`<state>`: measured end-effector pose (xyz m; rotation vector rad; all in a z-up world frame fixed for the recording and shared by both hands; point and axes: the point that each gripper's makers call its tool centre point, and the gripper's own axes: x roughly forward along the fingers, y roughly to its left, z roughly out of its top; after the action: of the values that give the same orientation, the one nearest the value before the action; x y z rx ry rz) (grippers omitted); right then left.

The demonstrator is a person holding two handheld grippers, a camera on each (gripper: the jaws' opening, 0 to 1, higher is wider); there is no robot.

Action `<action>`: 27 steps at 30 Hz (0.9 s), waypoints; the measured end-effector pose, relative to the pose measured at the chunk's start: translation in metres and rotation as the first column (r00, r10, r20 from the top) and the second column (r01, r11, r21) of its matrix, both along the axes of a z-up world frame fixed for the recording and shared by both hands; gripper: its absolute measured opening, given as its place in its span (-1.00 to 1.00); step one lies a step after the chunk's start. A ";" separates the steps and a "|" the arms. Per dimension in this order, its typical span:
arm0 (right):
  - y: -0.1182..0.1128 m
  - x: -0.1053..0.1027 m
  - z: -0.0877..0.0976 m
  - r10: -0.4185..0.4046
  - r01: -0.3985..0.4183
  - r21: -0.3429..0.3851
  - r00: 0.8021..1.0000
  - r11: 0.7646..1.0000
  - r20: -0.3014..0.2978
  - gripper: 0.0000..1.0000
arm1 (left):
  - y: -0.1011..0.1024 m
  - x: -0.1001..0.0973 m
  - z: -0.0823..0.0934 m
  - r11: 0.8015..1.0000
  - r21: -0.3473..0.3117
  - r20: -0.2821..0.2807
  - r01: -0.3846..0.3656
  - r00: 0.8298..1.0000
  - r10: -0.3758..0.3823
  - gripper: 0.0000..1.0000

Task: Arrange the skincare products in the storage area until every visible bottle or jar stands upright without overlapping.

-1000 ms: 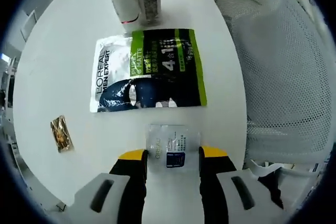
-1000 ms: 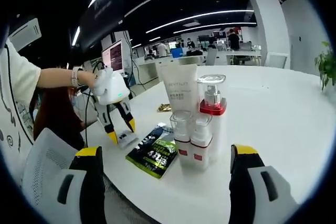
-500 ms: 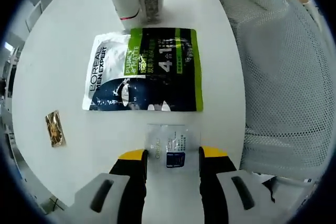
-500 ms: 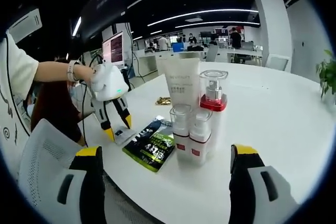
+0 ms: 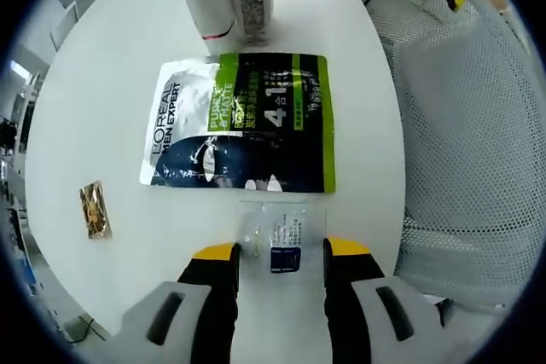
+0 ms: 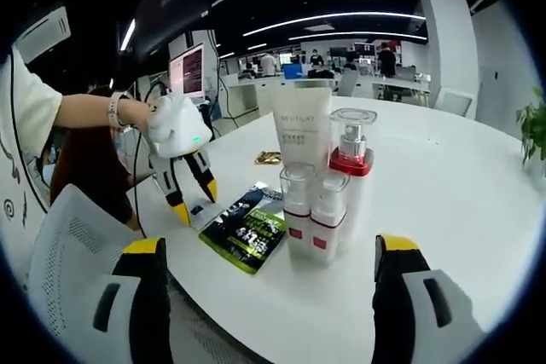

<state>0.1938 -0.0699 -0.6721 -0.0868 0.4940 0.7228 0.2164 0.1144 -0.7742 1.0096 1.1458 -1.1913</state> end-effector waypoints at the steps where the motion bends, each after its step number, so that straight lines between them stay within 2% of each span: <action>1: 0.000 0.000 0.000 0.002 -0.002 0.002 1.000 1.000 -0.001 0.99 | -0.003 -0.002 0.001 1.000 -0.012 -0.005 -0.005 1.000 0.005 -0.26; 3: 0.000 0.000 0.000 0.003 -0.003 0.000 1.000 1.000 0.001 0.99 | -0.012 -0.011 0.002 0.999 -0.051 -0.038 -0.020 0.999 0.018 -0.26; 6: 0.000 0.000 0.000 0.004 -0.004 -0.004 1.000 1.000 -0.001 0.99 | -0.011 -0.007 0.000 1.000 -0.022 0.012 0.017 1.000 -0.016 -0.26; 15: 0.000 -0.003 -0.005 0.018 -0.019 -0.031 1.000 0.999 -0.013 0.99 | -0.007 -0.002 0.000 1.000 -0.020 0.022 -0.019 1.000 0.020 -0.26; 21: 0.000 -0.003 -0.006 0.019 -0.019 -0.033 1.000 0.999 -0.015 0.99 | -0.009 -0.002 0.000 0.999 -0.037 0.029 0.028 0.999 -0.027 -0.27; 27: -0.001 -0.003 -0.006 0.016 -0.017 -0.038 1.000 0.999 -0.016 0.99 | -0.009 -0.001 0.001 0.999 -0.039 0.038 0.008 0.999 -0.007 -0.22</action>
<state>0.1907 -0.0707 -0.6782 -0.1207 0.5224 0.7310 0.2155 0.1049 -0.7735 1.0035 1.0863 -1.1915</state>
